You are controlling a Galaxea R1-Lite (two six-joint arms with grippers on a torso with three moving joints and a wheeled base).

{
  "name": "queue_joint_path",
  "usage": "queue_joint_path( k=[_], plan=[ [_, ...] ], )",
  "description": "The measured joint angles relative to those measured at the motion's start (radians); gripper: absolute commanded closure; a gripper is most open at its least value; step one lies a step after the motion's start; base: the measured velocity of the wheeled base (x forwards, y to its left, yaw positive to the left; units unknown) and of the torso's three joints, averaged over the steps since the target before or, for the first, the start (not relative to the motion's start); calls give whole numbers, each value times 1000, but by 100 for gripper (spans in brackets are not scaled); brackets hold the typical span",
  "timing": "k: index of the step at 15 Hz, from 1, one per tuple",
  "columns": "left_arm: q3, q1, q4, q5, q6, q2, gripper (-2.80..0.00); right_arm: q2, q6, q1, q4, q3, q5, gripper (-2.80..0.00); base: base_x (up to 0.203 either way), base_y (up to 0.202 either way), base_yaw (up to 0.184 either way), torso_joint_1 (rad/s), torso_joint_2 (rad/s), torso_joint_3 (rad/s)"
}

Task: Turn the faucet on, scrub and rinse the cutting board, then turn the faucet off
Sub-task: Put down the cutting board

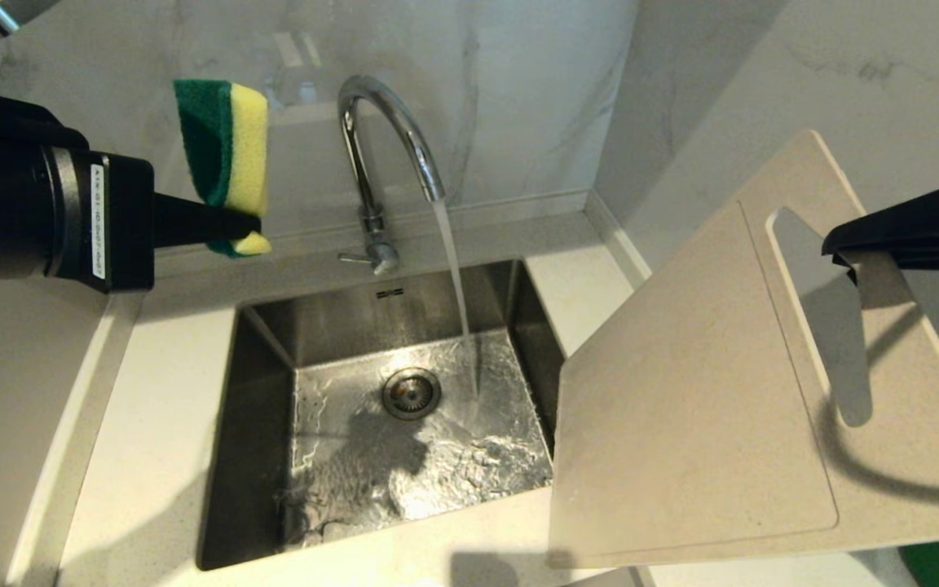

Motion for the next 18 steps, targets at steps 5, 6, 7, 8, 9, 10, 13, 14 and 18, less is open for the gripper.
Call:
queue_joint_path(
  k=[5,6,7,8,9,10,13,14,18],
  plan=[
    [0,1,0,0,-1,6,0,-108,-38,1,29,174,2,0,0,0,0,0,0,0],
    [0,0,0,0,-1,7,0,-142,-56,0,29,233,1,0,0,0,0,0,0,0],
    [0,0,0,-1,-1,7,0,-173,-73,1,29,285,3,0,0,0,0,0,0,0],
    [1,0,0,-1,-1,8,0,-208,-94,1,29,337,3,0,0,0,0,0,0,0],
    [1,0,0,0,-1,8,0,-243,-116,0,28,390,1,0,0,0,0,0,0,0],
    [2,0,0,0,-1,8,0,-275,-136,0,28,439,1,0,0,0,0,0,0,0],
    [2,0,0,0,-1,8,0,-363,-227,1,24,575,-1,0,0,0,0,0,0,0],
    [2,0,1,0,0,8,0,-390,-262,0,23,613,-3,0,0,0,0,0,0,0],
    [1,0,2,2,1,8,0,-487,-370,0,-8,791,-4,0,0,0,0,0,0,0]
  ],
)
